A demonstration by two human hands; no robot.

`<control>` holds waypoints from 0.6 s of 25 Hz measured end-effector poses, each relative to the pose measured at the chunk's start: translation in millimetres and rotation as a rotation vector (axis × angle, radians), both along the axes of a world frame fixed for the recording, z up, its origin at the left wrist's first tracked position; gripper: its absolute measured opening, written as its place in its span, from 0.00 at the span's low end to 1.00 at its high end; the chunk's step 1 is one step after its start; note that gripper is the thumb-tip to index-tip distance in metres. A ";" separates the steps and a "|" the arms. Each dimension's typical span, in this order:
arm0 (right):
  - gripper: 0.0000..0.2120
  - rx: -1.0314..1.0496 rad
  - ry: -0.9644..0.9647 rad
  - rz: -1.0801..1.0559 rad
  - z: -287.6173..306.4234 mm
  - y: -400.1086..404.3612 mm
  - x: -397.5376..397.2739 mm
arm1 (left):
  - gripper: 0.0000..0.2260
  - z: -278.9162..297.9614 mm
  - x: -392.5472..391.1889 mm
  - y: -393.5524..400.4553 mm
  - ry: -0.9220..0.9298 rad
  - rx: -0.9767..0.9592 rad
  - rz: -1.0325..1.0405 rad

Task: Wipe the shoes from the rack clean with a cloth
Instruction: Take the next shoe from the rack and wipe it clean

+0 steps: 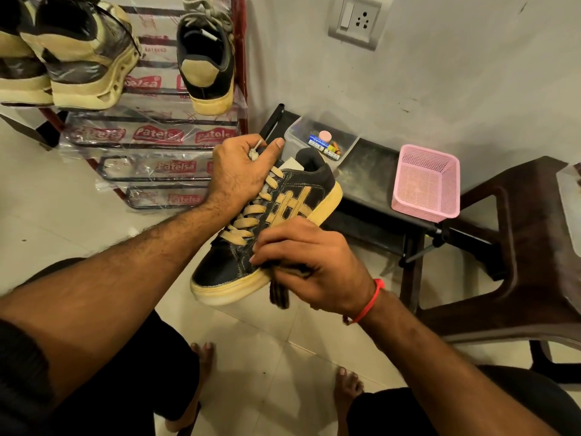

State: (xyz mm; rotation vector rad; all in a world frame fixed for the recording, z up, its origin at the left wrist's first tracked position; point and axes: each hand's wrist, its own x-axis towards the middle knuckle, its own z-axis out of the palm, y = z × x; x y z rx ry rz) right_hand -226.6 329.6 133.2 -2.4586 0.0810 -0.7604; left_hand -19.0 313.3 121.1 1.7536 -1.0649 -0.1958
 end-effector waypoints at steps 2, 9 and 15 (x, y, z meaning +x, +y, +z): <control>0.11 -0.052 0.032 -0.032 -4.4 -15.8 -0.6 | 0.19 -0.4 -6.3 0.5 -0.015 0.004 -0.032; 0.15 0.250 0.020 -0.821 -12.7 -82.3 -30.9 | 0.15 -1.2 -8.4 1.4 -0.008 0.481 -0.274; 0.12 0.321 0.032 -0.746 -12.9 -70.4 -21.9 | 0.13 2.1 -11.6 7.7 -0.481 0.576 -0.338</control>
